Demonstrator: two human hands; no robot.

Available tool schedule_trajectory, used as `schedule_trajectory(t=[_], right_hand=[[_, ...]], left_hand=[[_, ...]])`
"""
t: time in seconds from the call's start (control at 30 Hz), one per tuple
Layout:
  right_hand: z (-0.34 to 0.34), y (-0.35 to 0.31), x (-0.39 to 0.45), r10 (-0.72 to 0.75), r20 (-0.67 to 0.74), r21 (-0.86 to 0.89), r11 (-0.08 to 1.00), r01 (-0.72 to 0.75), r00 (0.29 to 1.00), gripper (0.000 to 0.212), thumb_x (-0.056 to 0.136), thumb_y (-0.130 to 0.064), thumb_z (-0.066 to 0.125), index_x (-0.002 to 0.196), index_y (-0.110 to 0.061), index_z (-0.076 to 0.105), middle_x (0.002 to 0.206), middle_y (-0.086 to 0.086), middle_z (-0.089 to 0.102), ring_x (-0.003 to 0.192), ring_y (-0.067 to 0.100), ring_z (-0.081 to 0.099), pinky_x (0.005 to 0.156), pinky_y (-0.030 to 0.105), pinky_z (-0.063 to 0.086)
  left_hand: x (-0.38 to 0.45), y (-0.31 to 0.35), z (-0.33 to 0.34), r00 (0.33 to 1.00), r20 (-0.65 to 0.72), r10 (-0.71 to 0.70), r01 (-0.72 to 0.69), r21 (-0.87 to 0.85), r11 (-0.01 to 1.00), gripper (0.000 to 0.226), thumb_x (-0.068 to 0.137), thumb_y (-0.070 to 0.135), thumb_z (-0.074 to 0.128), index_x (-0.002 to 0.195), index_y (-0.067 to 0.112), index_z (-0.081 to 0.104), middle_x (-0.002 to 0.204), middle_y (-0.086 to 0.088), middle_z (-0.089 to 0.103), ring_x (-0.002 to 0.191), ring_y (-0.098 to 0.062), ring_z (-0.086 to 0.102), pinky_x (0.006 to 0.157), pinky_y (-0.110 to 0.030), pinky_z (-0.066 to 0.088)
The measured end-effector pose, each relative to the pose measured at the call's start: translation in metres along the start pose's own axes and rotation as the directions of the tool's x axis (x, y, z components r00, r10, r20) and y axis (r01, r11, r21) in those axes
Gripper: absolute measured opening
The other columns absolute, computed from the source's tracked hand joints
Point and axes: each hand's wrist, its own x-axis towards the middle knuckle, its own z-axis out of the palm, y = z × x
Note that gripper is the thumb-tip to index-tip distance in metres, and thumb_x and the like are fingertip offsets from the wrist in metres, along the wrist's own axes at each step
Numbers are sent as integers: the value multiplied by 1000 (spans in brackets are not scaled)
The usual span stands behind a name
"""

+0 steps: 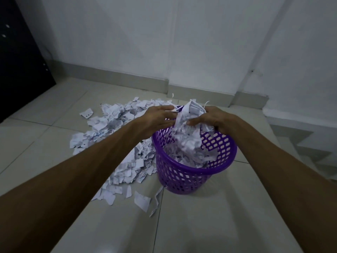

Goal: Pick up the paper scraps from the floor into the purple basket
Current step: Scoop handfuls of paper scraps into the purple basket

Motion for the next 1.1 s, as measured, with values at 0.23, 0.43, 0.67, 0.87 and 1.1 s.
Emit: schedule_trajectory(t=[0.23, 0.43, 0.67, 0.87, 1.1], right_hand=[[-7, -5, -9, 22, 59, -285, 959, -4, 998, 52, 72, -23, 86, 116, -13, 60, 118, 13, 65, 99, 29, 64, 87, 40, 53], [-12, -20, -13, 39, 80, -353, 935, -8, 996, 85, 74, -26, 84, 146, -17, 41, 148, 11, 45, 127, 32, 50, 101, 41, 45], [-10, -31, -12, -107, -15, -241, 965, 100, 994, 53, 84, -23, 76, 132, -9, 58, 123, 12, 63, 96, 22, 63, 89, 34, 52], [10, -34, -1, -259, -57, -259, 936, 237, 964, 36, 90, -29, 69, 121, -13, 66, 123, 7, 65, 95, 15, 58, 82, 27, 44], [52, -66, 15, -364, -69, 22, 930, 367, 929, 28, 93, -19, 65, 120, -14, 65, 114, 4, 68, 94, 15, 64, 76, 21, 51]], left_hand=[[-5, 6, 7, 989, 76, -129, 127, 33, 991, 33, 95, 6, 58, 128, 12, 58, 119, -12, 68, 95, -28, 72, 71, -31, 61], [-12, 14, 10, 988, 46, -145, 143, 55, 988, 34, 92, 9, 61, 126, 8, 58, 112, -9, 72, 93, -24, 72, 65, -26, 59], [-21, 27, 7, 998, -38, -42, 44, 49, 998, 17, 94, 19, 61, 111, 17, 63, 112, -4, 71, 98, -22, 70, 86, -30, 57], [-25, 27, -10, 997, -65, -32, 38, 79, 996, 12, 94, 23, 61, 105, 21, 64, 115, 1, 68, 99, -21, 69, 87, -31, 54], [-18, 41, -40, 995, -100, -22, 34, 116, 993, 23, 95, 26, 60, 116, 18, 64, 121, 3, 67, 97, -18, 70, 78, -26, 55]])
